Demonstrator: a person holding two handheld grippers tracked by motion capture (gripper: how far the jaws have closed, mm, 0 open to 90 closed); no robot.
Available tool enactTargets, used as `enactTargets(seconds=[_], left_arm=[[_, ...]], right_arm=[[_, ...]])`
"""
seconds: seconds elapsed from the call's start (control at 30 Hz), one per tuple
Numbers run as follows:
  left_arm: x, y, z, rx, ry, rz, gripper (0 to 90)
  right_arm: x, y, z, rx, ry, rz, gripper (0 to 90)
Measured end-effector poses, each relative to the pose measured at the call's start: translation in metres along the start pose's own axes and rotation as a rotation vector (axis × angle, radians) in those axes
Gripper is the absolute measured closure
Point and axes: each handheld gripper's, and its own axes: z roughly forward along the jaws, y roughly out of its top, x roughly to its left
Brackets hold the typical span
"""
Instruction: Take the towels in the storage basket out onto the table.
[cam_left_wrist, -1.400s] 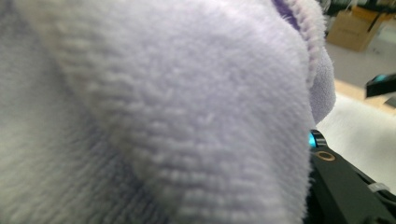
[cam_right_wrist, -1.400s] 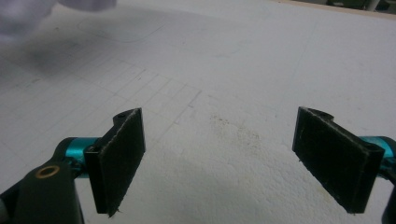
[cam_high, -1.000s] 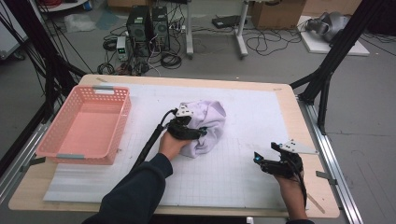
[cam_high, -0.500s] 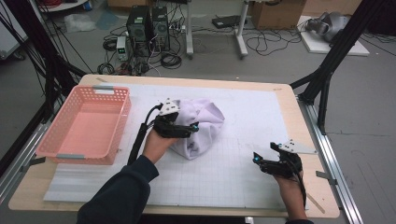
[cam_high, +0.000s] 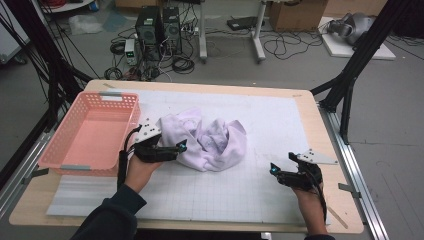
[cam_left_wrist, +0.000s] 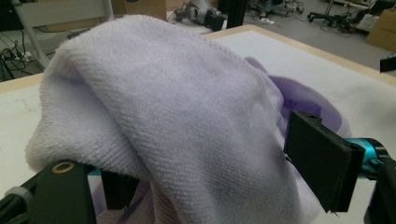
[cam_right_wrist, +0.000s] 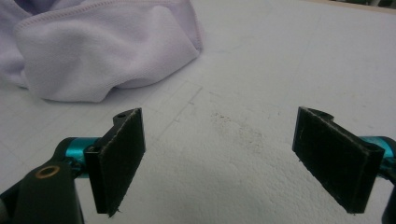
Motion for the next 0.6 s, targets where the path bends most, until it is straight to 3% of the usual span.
enactTargets(seconds=[0.37,0.6], left_arm=[[0.006,-0.024,-0.017,-0.007,0.014,-0.022,23.8],[0.013,-0.026,-0.026,0.003,0.001,-0.027,25.3]], right_arm=[[0.0,0.0,0.002,0.005,-0.002,0.004,15.8],[-0.002,0.0,0.002,0.005,-0.012,0.01,15.8]])
